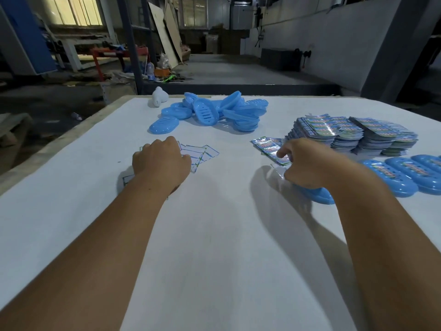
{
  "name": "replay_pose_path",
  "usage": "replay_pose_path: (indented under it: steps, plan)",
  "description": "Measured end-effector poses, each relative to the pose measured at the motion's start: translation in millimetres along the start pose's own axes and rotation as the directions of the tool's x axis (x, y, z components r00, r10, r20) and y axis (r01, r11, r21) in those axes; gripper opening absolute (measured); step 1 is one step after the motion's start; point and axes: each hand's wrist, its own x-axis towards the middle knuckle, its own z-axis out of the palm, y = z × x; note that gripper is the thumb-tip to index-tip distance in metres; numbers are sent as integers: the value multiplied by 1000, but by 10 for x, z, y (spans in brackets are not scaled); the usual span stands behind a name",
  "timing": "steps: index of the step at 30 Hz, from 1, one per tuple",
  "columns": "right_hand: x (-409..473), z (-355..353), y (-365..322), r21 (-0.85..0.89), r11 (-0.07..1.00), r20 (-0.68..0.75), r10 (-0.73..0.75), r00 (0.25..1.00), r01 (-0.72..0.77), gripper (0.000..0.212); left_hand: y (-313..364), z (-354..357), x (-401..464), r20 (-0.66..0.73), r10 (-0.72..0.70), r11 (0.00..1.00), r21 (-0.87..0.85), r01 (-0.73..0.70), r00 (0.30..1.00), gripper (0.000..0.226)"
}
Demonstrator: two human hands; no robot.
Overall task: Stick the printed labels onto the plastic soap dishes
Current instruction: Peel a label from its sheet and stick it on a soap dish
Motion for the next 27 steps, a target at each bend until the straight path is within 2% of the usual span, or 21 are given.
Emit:
replay_pose_path:
  steps: [3, 12, 15, 18, 21, 25, 27]
  plan:
    - [40, 64, -57, 59, 997, -35, -48, 998, 50, 47, -36, 29, 15, 36, 13, 1000, -14, -12, 999, 51]
    - [49, 175, -198, 96, 980, -72, -169, 983, 176, 41, -91, 74, 67, 54, -50, 932, -357, 66, 997, 47]
    - [40, 190, -216, 121, 974, -98, -182, 978, 194, 38, -106, 60, 81, 71, -89, 831, -545, 113, 994, 46]
    - [41, 206, -238, 166, 962, -143, -195, 970, 217, 35, -98, 8, 88, 148, -138, 629, -751, 202, 979, 42]
    - [67, 273, -300, 279, 925, -209, -204, 957, 258, 26, -24, -50, 55, 221, -121, 448, -858, 252, 968, 40]
    - [81, 383, -440, 509, 832, -184, -144, 972, 220, 19, 122, -70, -39, 236, -42, 333, -913, 236, 971, 20]
    - [87, 432, -487, 569, 799, -143, -138, 980, 196, 23, 180, -60, -65, 224, -19, 317, -923, 219, 974, 17]
